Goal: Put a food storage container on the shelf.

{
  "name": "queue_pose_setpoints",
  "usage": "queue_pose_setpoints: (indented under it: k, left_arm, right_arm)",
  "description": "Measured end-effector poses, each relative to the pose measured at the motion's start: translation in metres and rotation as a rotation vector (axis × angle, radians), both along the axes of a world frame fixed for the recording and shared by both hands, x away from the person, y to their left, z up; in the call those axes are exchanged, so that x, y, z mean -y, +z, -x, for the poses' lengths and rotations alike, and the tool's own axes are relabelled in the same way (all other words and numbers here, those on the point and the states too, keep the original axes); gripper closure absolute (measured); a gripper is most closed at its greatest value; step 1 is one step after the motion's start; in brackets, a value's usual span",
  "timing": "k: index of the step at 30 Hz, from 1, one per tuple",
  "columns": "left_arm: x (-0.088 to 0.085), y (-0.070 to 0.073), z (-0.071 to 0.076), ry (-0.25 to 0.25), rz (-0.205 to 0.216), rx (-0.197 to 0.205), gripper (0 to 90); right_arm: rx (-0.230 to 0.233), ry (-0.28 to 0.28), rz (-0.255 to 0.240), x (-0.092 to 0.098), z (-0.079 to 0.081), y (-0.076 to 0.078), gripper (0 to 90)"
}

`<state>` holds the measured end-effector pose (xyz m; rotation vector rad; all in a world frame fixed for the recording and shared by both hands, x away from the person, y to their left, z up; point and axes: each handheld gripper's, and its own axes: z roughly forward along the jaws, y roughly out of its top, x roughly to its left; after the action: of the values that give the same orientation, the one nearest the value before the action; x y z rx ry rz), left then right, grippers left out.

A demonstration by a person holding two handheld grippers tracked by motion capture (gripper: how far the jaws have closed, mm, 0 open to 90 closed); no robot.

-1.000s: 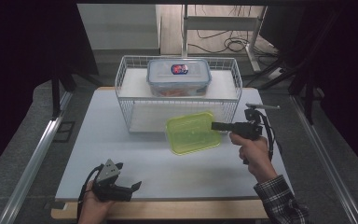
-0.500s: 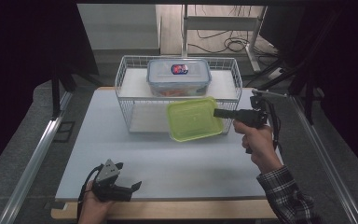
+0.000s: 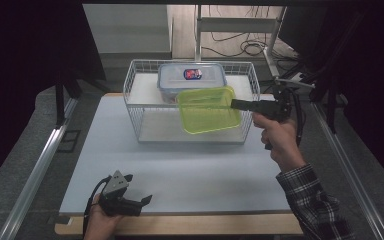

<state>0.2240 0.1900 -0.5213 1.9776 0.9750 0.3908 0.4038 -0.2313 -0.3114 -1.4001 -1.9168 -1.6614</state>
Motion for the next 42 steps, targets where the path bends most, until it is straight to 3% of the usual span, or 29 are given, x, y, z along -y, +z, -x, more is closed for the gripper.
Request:
queue_pose_setpoints:
  k: [6, 19, 31, 42]
  left_arm:
    - [0.0, 0.0, 0.0, -0.002, -0.001, 0.0, 2.4]
    - [0.0, 0.0, 0.0, -0.003, 0.001, -0.001, 2.4]
    - [0.0, 0.001, 0.0, -0.006, 0.006, 0.001, 2.4]
    - [-0.001, 0.001, 0.0, -0.011, 0.012, -0.001, 2.4]
  right_arm:
    - [-0.014, -0.017, -0.026, -0.004, -0.006, 0.008, 80.5]
    - [0.008, -0.059, -0.04, -0.014, -0.021, 0.032, 80.5]
    - [0.052, -0.153, -0.01, -0.032, -0.047, 0.06, 80.5]
    - [0.064, -0.212, 0.063, -0.053, -0.069, 0.06, 80.4]
